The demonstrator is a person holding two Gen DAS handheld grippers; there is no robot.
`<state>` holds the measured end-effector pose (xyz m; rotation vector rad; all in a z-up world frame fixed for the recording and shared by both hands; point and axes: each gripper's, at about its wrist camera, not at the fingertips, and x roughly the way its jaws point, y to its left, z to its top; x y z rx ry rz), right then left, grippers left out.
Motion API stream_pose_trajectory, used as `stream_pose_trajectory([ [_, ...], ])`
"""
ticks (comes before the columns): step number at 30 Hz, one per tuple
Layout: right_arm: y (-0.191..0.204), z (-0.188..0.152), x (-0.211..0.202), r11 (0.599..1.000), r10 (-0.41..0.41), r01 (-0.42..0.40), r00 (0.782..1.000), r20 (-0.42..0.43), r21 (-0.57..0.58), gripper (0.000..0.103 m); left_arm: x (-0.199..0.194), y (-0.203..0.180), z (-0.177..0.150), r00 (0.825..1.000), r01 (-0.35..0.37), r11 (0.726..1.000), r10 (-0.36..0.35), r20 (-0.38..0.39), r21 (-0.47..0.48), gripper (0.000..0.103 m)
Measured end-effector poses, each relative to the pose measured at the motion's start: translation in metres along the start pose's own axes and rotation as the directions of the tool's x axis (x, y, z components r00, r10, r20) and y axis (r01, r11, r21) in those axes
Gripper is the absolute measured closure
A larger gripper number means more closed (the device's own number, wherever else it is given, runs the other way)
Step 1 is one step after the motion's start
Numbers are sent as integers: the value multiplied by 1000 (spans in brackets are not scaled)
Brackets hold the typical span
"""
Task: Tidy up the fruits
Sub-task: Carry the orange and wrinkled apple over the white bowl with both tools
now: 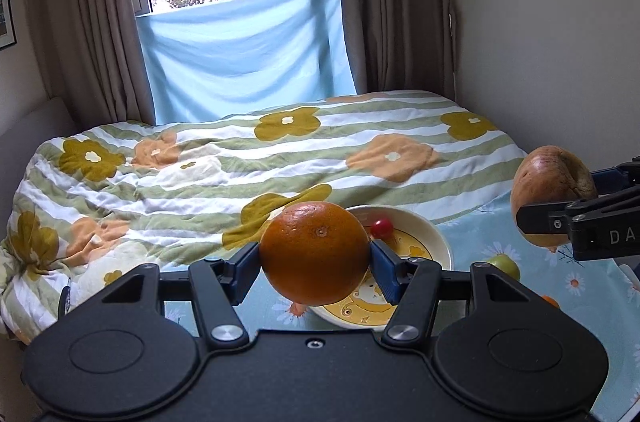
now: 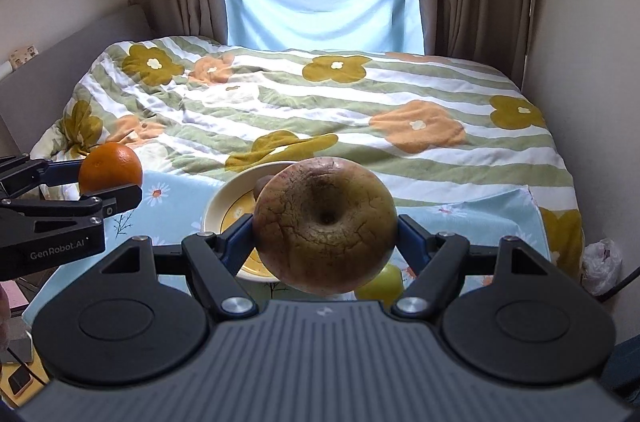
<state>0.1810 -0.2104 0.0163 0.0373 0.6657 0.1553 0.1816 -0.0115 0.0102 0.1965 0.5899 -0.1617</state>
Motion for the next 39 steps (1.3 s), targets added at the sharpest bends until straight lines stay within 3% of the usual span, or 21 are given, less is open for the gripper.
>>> stream_pose_trajectory([
  [17,5,34,120,995,-68,74,992,-104,60,13,130,18,3,985,116,988,-102,-142,97,39],
  [29,2,33,153,989,-96,111,985,-147,95,13,184,9,-12,958,168,977,-130,-257,131,39],
  [36,-2,32,157,985,-115,133,982,-151,110,13,194,2,-16,952,178,974,-134,-277,143,39],
  [37,-2,31,157,985,-117,134,981,-153,110,13,193,3,-16,952,175,975,-132,-275,137,37],
  [39,-3,31,157,984,-117,136,981,-154,117,13,188,3,-14,963,159,977,-120,-242,145,21],
])
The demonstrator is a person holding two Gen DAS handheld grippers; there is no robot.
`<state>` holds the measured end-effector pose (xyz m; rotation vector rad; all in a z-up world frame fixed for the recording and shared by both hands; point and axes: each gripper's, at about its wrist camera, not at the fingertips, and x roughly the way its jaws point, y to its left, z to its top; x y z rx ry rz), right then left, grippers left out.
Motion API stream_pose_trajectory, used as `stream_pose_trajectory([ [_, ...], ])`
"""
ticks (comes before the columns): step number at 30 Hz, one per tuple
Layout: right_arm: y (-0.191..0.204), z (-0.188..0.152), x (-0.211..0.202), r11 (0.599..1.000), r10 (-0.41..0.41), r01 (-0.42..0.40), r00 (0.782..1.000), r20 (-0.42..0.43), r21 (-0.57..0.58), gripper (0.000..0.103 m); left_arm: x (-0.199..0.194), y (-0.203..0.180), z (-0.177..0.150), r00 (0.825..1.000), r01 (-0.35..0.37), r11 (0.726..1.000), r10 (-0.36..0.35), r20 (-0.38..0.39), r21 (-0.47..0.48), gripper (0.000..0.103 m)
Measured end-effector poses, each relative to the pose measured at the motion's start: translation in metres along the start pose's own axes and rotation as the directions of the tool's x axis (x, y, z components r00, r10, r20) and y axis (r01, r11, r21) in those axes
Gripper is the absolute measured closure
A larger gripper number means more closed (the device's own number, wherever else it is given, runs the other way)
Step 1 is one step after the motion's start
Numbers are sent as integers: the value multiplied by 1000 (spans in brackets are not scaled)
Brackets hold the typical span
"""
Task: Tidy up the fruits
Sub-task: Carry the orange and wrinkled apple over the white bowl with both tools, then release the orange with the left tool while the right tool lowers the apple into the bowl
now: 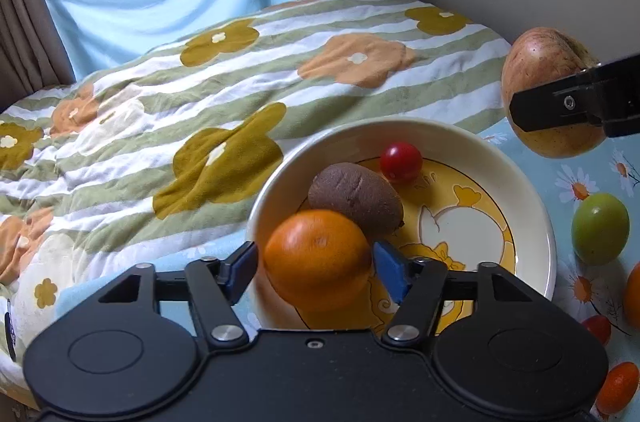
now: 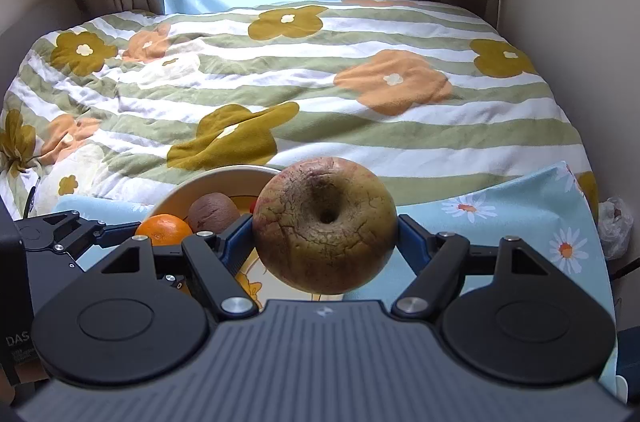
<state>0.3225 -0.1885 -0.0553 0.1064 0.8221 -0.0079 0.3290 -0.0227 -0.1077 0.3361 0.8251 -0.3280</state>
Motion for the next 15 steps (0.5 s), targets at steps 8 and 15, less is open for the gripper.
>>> stream_pose_trajectory([
  [8,1,1,2,1000,20,-20,1000,-16,4,13,-26,15,-8,999,-24,999,25,42,-23,0],
  [15,16,-5,15,997,56,-57,998,-31,-42,13,-46,34,-25,998,-62,993,65,28,-99,0],
])
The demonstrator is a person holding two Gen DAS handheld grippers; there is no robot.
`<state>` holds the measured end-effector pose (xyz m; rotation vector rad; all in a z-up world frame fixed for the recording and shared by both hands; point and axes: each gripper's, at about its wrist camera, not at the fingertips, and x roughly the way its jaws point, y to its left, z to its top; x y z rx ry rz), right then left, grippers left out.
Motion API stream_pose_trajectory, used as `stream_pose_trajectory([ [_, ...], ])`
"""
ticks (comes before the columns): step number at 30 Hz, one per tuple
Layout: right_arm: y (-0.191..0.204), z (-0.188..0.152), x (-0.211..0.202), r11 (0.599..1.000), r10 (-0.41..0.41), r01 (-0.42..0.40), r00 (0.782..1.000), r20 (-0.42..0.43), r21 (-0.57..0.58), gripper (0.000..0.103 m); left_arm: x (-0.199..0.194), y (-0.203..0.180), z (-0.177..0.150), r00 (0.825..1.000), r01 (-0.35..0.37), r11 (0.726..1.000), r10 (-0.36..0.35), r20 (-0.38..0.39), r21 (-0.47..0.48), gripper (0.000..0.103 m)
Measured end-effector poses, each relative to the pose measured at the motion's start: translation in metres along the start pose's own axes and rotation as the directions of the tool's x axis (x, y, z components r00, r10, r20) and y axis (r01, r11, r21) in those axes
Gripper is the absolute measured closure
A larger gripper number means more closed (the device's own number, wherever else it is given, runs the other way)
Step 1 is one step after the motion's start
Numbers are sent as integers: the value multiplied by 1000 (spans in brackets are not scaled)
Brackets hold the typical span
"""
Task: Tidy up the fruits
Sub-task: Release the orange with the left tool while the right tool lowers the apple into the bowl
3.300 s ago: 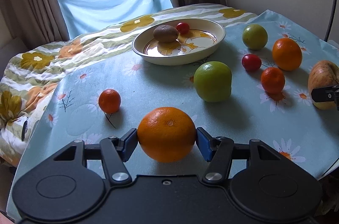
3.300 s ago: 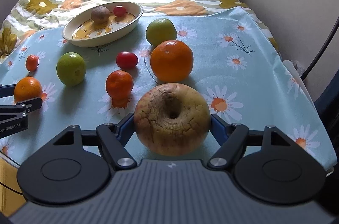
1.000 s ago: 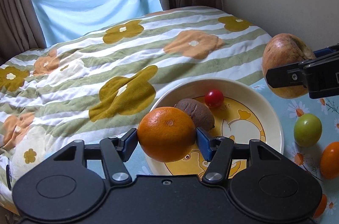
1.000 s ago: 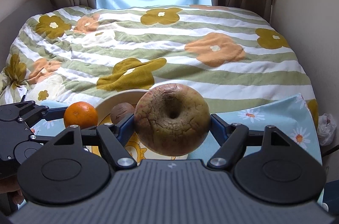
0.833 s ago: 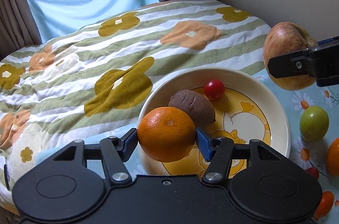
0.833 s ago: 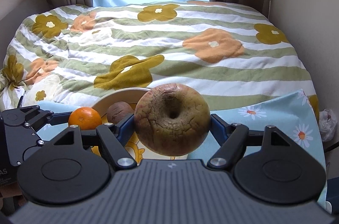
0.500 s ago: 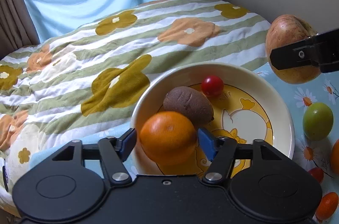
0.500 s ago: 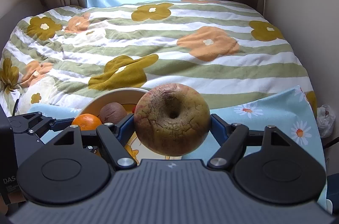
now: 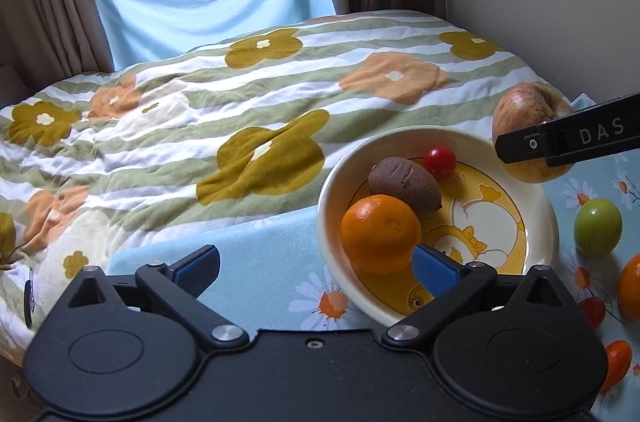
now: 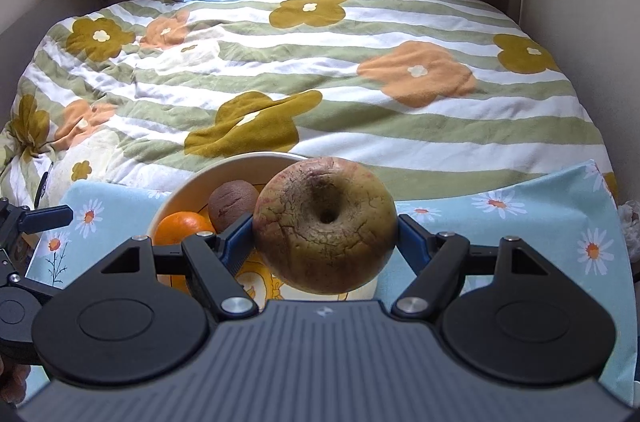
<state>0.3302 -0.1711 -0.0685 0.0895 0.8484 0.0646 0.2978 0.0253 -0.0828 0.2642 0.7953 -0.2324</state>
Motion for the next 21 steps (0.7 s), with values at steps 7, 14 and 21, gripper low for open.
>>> stream_pose_trajectory([
  [7,13,-10,29,998,46,-48,998,-33,-43,13,-16,12,-5,1000,-13,998,14,17,-57,0],
  [14,17,-17,43,997,43,-46,998,-48,-68,13,-22,12,-11,999,-29,997,30,24,-67,0],
  [21,18,-18,50,997,52,-56,996,-68,-55,12,-27,15,-13,999,-13,996,16,32,-86,0],
])
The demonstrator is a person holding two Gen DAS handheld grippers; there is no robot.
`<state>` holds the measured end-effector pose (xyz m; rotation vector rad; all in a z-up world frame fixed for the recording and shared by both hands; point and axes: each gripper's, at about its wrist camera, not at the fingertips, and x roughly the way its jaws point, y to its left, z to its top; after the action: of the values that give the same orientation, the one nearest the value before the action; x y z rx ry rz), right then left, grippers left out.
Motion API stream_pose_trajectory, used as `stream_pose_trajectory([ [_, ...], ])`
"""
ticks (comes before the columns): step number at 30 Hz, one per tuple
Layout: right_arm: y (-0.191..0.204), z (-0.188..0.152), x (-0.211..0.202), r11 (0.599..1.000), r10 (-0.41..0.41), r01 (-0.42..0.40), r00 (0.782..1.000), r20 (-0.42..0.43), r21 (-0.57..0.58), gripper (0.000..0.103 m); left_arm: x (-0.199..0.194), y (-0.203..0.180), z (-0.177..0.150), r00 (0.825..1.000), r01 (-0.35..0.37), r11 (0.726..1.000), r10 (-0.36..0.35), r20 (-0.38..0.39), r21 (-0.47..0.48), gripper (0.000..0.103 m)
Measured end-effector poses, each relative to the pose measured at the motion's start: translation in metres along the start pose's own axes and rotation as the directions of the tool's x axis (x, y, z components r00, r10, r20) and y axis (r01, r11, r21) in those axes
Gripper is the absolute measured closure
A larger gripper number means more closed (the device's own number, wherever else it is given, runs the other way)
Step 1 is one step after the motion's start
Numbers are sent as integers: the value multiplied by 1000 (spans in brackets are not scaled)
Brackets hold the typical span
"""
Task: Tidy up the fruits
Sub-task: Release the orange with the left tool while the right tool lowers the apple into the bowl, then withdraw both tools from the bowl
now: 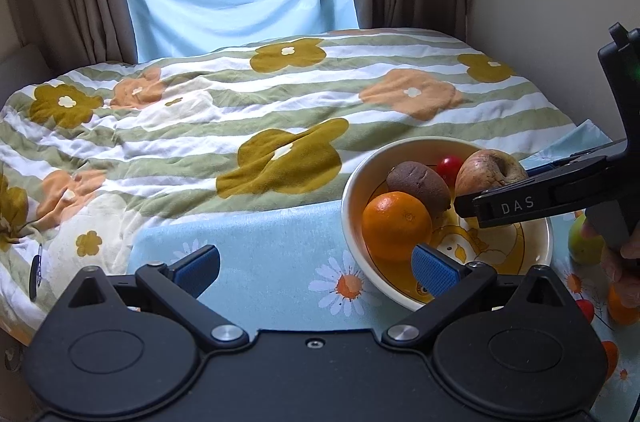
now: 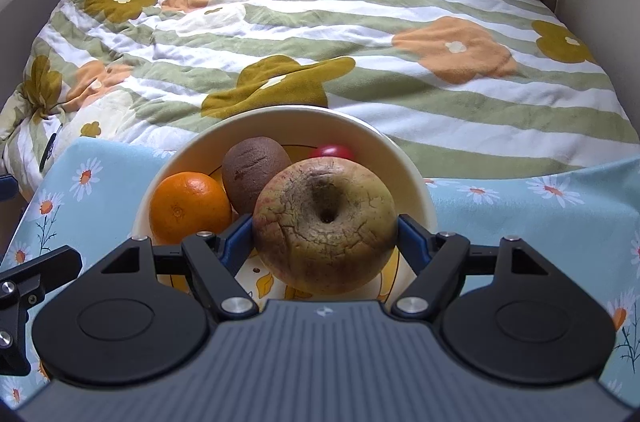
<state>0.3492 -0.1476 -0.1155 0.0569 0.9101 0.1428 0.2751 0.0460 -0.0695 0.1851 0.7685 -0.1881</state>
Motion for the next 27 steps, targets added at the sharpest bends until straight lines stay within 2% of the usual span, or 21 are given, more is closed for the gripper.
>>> stream_pose_trajectory([
  [4,1,0,3,1000,-3,3,999,-33,13,12,-5,3,1,1000,4,1000,-4,6,-4,0],
  [6,0,0,-3,1000,-5,5,1000,-1,25,0,-9,5,0,1000,4,1000,-4,12,-3,0],
  [9,1,0,-16,1000,-23,22,998,52,21,0,-15,7,0,1000,4,1000,-4,19,-8,0],
  [17,10,3,-52,998,-65,66,996,54,-16,0,-37,11,0,999,14,1000,-13,49,-24,0],
  [21,16,0,-78,991,-113,119,989,93,-55,0,-49,11,1,998,20,999,-17,62,-37,0],
  [27,9,-6,-114,993,-108,111,989,103,-28,0,-72,4,2,997,12,999,-8,83,-50,0],
])
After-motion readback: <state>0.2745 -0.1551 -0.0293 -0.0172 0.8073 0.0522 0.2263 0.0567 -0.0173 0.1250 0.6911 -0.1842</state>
